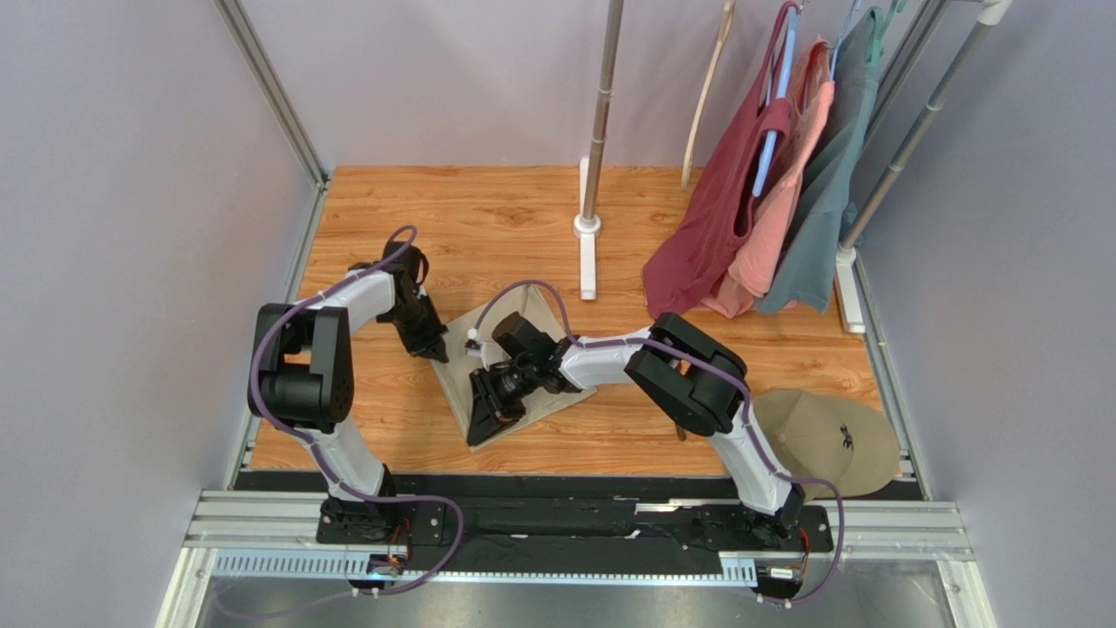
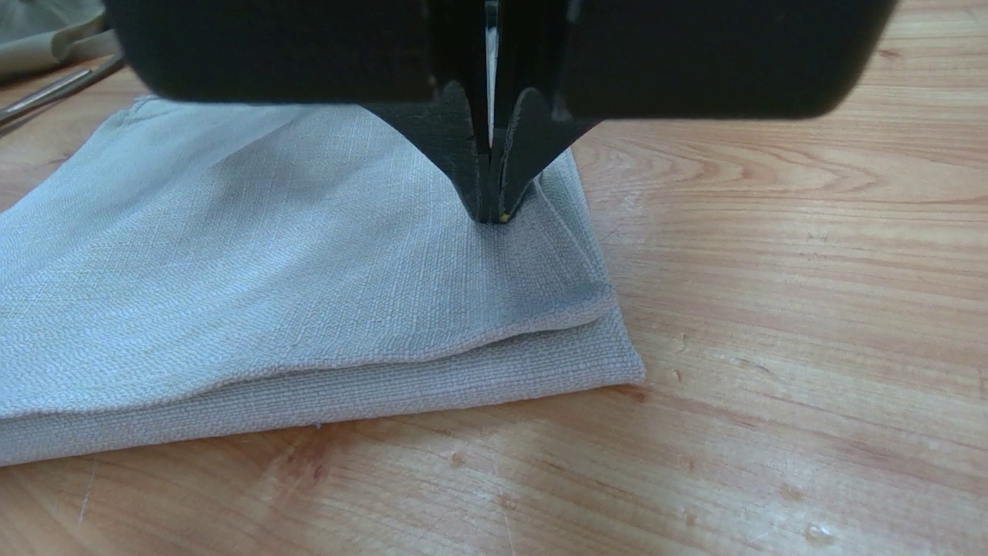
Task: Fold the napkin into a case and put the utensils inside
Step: Smooth out the upper triangle-folded napkin at the center of the board.
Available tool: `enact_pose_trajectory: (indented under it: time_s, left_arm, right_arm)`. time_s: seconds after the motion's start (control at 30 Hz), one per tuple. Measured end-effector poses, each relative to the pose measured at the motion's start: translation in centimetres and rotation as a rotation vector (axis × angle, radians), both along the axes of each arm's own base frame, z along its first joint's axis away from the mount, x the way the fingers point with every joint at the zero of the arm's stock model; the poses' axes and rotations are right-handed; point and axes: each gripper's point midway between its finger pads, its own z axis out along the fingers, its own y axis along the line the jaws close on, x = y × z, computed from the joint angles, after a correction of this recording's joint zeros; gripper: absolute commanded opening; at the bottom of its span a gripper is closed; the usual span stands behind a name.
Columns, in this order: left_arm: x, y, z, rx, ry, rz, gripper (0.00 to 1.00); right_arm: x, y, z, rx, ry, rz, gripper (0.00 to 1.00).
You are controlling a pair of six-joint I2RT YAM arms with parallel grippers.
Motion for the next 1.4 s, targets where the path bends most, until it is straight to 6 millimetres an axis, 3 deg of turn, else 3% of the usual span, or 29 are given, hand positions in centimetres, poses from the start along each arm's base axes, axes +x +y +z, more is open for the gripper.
enact_pose_trajectory:
  time_s: [0.1,0.23,0.33,0.5,0.6,0.73,0.87,0.97,1.07,1.27,1.4]
  left_arm:
    - [0.3,0.2,0.2,0.017,-0.005,-0.001,0.02]
    - [1.1,0.3,0.8,0.042,-0.038,-0.02,0.22]
    - [1.1,0.1,2.1,0.064,-0.081,-0.044,0.22]
    - [-0.1,-3.3,7.1,0.014,-0.244,-0.142,0.07]
    - [-2.4,-6.1,8.3,-0.057,-0.289,-0.2,0.04]
    - [-6.1,-8.3,5.2,-0.117,-0.205,-0.24,0.02]
    - [-9.3,-8.2,1.6,-0.105,-0.082,-0.242,0.01]
    - [-10.5,-8.5,0.7,-0.095,-0.05,-0.256,0.0]
    - [-10.4,-8.9,0.6,-0.097,-0.066,-0.264,0.0]
    - [-11.1,-8.6,0.0,-0.087,-0.062,-0.258,0.0]
    - [-11.3,-8.4,-0.1,-0.081,-0.056,-0.241,0.0]
  right_arm:
    - [-0.5,0.0,-0.2,0.001,0.015,0.014,0.24]
    - [0.0,-0.5,0.0,-0.001,0.004,0.008,0.25]
    - [1.3,-2.0,1.1,-0.003,-0.01,-0.025,0.27]
    - [8.8,-5.5,4.1,0.02,-0.087,-0.186,0.32]
    - [14.7,-8.2,4.9,0.01,-0.14,-0.325,0.4]
    - [21.2,-11.0,6.0,-0.012,-0.203,-0.463,0.44]
    - [25.3,-9.5,7.5,0.024,-0.279,-0.488,0.41]
    - [26.8,-8.0,7.8,0.046,-0.295,-0.479,0.33]
    - [27.8,-6.8,7.0,0.063,-0.28,-0.473,0.28]
    - [27.8,-6.1,2.2,0.029,-0.177,-0.48,0.25]
    - [28.0,-6.2,0.5,0.015,-0.149,-0.492,0.25]
